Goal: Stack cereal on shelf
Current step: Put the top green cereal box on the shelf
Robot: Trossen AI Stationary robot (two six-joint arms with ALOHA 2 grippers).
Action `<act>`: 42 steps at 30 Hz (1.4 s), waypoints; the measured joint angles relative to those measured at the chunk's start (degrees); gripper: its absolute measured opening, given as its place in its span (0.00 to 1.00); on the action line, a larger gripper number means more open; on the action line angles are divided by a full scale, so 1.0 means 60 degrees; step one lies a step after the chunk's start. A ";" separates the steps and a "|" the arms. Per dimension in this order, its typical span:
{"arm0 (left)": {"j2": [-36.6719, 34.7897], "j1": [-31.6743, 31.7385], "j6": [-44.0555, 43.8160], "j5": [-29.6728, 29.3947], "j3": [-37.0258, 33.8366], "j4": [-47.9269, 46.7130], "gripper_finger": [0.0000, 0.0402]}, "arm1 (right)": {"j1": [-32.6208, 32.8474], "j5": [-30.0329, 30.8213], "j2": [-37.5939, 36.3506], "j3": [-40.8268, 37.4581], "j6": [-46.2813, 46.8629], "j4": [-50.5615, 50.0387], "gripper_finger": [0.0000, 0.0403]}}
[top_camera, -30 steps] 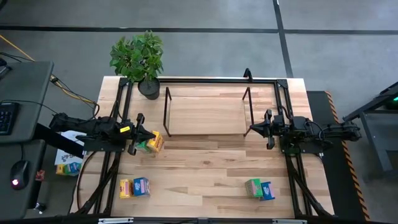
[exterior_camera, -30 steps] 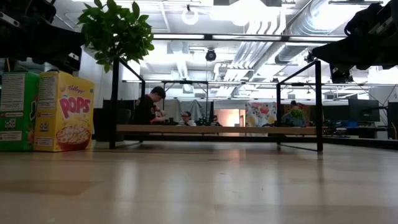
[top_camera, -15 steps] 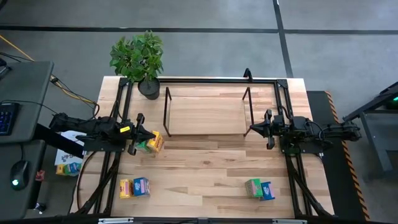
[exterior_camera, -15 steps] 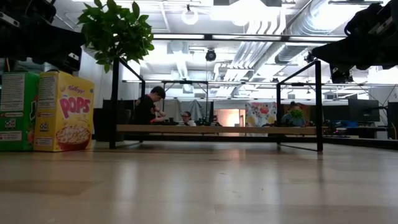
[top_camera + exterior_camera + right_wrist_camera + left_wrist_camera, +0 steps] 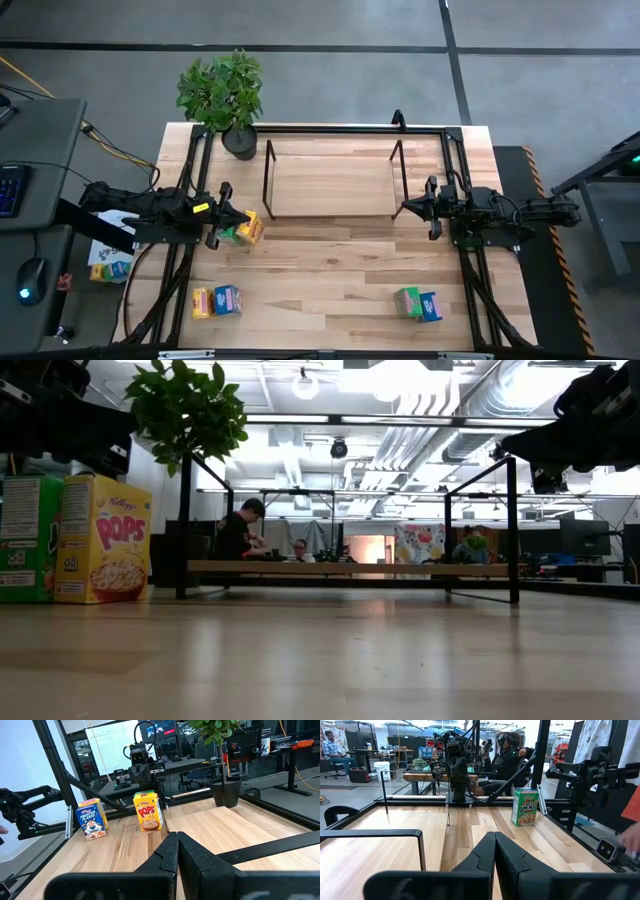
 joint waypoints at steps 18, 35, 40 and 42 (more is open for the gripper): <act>0.1219 -0.0003 -0.1960 -0.1149 0.0918 0.2704 0.12 | -0.0003 0.0001 0.0001 -0.0003 0.0001 -0.0002 0.00; 0.6728 -0.0654 -0.6663 -0.0279 0.8142 -0.5404 0.66 | 0.0000 0.0000 0.0000 0.0000 0.0000 0.0000 0.00; 0.7867 -0.1686 -0.9378 -0.1644 0.9690 -0.9770 0.63 | 0.0000 0.0000 -0.0001 0.0000 -0.0001 0.0000 0.00; 0.8366 -0.2192 -1.0819 -0.2364 0.9976 -1.1361 0.62 | -0.0001 0.0001 0.0002 -0.0001 0.0002 0.0000 0.00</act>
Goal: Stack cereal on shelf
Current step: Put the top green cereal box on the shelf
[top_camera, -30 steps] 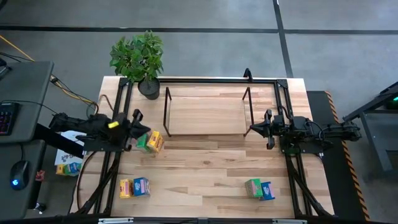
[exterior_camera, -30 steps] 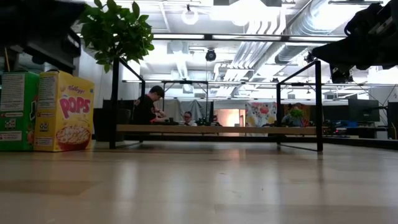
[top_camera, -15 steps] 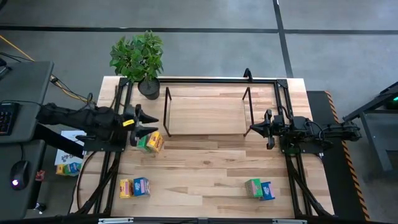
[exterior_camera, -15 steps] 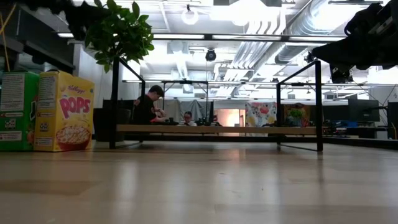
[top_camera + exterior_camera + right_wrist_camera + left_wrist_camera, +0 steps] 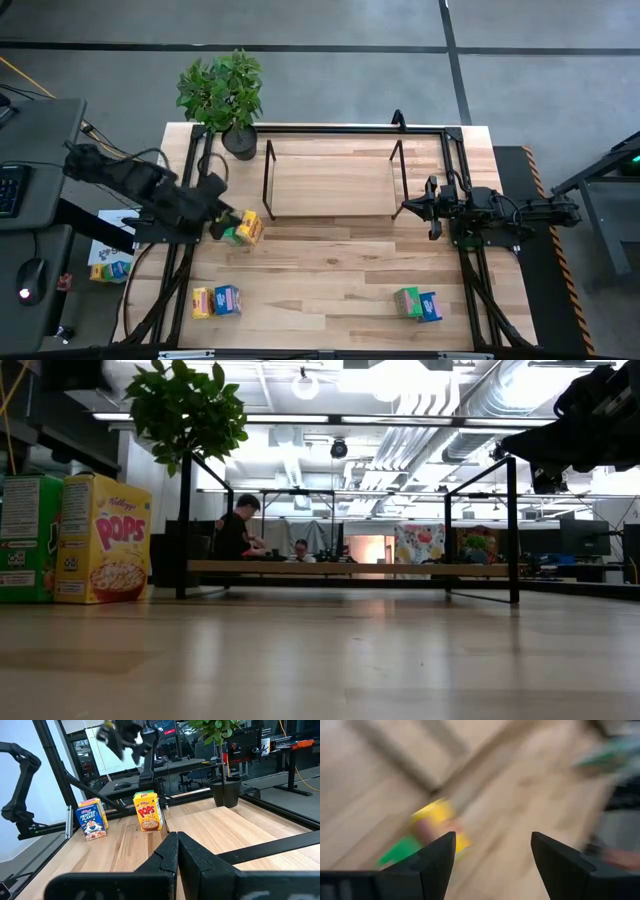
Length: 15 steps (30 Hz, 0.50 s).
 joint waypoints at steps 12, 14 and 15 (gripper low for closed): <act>0.2817 -0.1884 -0.4120 -0.0498 0.0040 -0.3340 0.61 | 0.0000 0.0000 -0.0002 0.0000 -0.0003 0.0000 0.00; 0.3051 -0.1904 -0.4044 -0.0627 0.0041 -0.3338 0.61 | -0.0002 0.0000 0.0000 0.0001 0.0000 0.0000 0.00; 0.3132 -0.1901 -0.4026 -0.0651 0.0041 -0.3320 0.61 | -0.0001 0.0001 -0.0002 0.0001 0.0000 0.0000 0.00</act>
